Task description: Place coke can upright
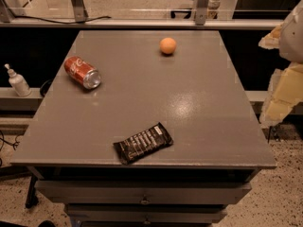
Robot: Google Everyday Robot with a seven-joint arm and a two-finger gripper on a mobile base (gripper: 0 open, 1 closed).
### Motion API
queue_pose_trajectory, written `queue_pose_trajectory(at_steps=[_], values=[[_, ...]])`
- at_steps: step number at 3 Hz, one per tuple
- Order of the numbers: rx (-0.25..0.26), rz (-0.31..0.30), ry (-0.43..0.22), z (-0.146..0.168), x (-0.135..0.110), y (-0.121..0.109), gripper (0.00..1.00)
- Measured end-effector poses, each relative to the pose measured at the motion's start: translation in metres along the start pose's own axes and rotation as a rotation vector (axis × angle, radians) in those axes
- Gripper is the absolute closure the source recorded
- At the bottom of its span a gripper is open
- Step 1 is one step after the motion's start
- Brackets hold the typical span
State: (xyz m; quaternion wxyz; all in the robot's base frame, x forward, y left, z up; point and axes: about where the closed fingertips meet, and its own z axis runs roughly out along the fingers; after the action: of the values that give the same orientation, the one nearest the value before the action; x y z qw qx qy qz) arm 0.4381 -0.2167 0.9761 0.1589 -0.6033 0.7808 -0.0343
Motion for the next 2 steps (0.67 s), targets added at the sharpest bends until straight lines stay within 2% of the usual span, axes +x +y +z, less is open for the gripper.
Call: queue_pose_trajectory(at_steps=[1,2], values=[[0.002,0.000,-0.001,0.000,0.000,0.000,0.00],[0.009,0.023,-0.027,0.021,-0.014,-0.019,0.00]])
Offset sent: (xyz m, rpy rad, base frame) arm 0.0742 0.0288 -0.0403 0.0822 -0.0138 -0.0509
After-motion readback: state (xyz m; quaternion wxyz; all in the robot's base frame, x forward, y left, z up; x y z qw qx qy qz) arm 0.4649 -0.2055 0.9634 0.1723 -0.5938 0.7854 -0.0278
